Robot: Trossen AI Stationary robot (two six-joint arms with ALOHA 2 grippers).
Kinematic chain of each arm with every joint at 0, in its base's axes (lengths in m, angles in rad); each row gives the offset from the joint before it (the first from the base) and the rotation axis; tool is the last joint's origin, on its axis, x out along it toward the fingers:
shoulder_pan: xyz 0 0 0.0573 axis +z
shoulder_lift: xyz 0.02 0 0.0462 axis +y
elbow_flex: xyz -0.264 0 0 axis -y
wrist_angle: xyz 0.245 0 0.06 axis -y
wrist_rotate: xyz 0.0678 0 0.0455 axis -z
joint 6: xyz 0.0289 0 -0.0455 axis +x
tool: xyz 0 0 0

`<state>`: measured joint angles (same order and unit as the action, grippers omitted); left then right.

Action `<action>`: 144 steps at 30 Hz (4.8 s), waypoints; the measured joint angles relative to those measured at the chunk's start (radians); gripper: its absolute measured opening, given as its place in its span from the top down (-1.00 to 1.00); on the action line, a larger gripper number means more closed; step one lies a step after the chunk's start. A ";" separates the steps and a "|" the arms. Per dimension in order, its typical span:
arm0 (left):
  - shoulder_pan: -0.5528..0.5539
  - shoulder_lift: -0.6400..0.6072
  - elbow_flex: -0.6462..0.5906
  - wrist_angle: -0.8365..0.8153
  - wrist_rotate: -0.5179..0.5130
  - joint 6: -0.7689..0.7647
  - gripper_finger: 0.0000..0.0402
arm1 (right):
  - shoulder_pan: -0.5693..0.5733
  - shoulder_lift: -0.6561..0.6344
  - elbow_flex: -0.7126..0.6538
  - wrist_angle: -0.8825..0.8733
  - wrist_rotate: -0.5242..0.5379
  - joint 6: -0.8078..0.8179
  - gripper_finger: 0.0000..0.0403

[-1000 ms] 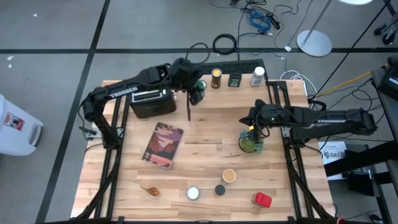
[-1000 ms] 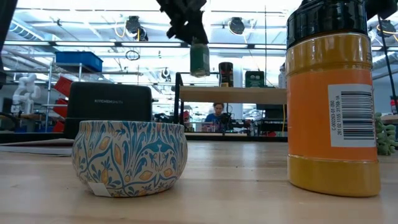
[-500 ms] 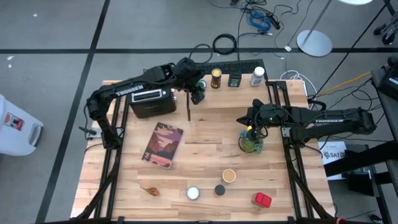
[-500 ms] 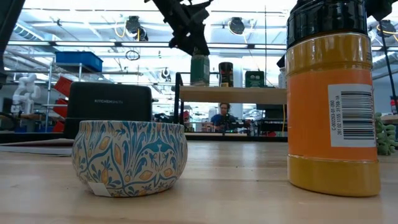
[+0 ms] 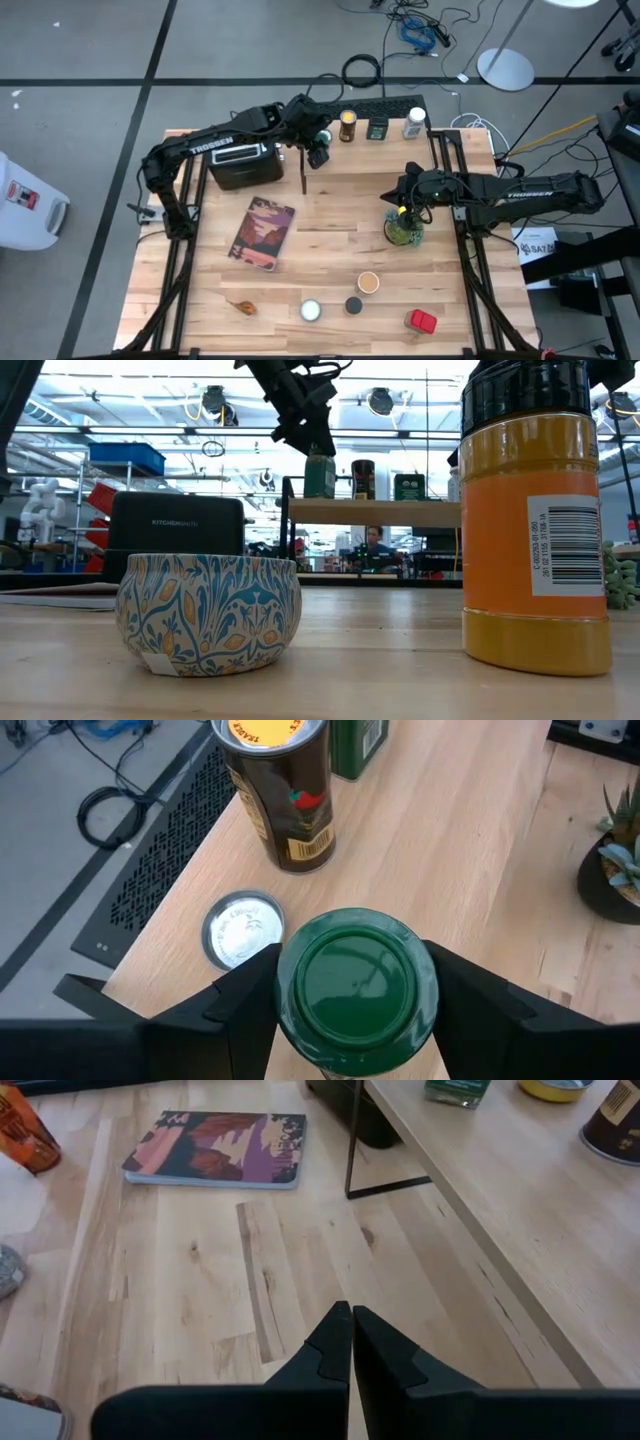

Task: Shelf spices
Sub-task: Put the green seasoning bottle on the shelf, then put the black seasoning bottle on the shelf

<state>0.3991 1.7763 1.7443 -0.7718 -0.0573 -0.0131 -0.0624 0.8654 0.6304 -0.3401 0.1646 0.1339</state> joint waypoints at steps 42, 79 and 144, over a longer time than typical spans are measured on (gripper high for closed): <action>-0.025 -0.014 -0.001 0.013 -0.052 0.073 -0.48 | 0.000 0.000 0.000 -0.011 -0.004 0.012 1.00; -0.205 -0.228 -0.001 0.019 -0.173 0.153 -0.48 | 0.000 0.000 0.000 -0.012 -0.008 0.022 1.00; -0.806 -0.256 -0.667 0.518 -0.079 -0.035 -0.48 | 0.596 0.485 0.029 0.762 -0.171 0.061 -0.32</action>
<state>-0.4065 1.5204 1.0769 -0.2542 -0.1361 -0.0486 0.5340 1.3503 0.6592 0.4218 -0.0065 0.1953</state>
